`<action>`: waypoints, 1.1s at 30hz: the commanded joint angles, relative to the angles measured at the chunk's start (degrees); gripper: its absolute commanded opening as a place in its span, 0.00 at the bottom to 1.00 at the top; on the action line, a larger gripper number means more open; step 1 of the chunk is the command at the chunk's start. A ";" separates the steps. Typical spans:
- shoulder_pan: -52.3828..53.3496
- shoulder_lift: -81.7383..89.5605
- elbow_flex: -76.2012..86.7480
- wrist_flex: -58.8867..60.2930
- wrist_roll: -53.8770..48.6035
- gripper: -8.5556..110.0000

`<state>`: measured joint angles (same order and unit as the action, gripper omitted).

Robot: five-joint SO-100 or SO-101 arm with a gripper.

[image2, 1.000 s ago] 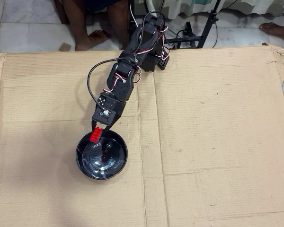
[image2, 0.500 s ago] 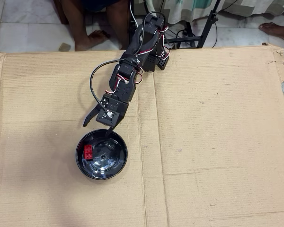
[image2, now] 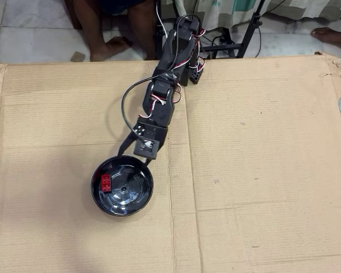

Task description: Grasp a lego block and put it in the bin.

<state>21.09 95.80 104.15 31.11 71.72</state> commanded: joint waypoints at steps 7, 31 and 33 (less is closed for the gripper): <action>-6.77 19.78 16.79 -0.44 -0.70 0.33; -17.49 66.01 61.08 -1.14 -28.65 0.33; -18.37 69.35 63.98 -1.14 -30.41 0.33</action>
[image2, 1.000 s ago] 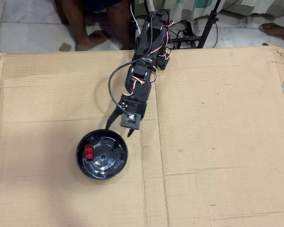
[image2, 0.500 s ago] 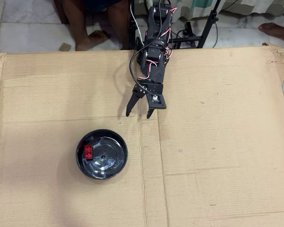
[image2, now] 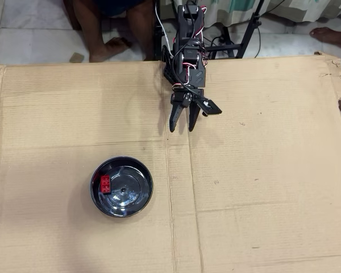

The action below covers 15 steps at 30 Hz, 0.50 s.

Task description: Grasp a lego block and put it in the bin.

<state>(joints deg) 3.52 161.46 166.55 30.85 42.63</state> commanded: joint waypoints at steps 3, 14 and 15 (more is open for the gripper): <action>-1.49 8.26 5.45 -0.88 -5.27 0.33; -3.25 20.92 15.21 -0.18 -24.26 0.33; -3.52 21.71 15.82 -0.18 -25.66 0.33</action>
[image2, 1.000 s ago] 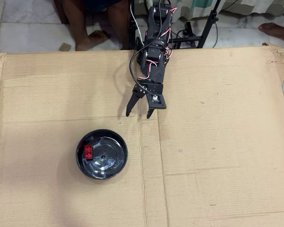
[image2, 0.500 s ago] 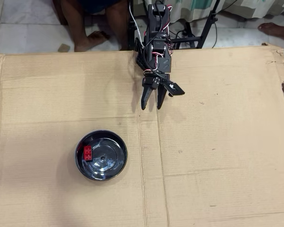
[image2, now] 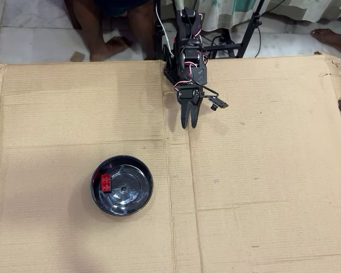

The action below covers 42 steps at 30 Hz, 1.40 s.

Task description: Grasp a lego block and put it in the bin.

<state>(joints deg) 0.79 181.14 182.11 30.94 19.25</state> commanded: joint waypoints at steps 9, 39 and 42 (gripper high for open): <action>-1.32 5.98 3.78 1.23 -12.04 0.32; -1.32 14.94 2.02 29.00 -16.00 0.07; -1.23 14.94 2.02 28.74 -15.91 0.07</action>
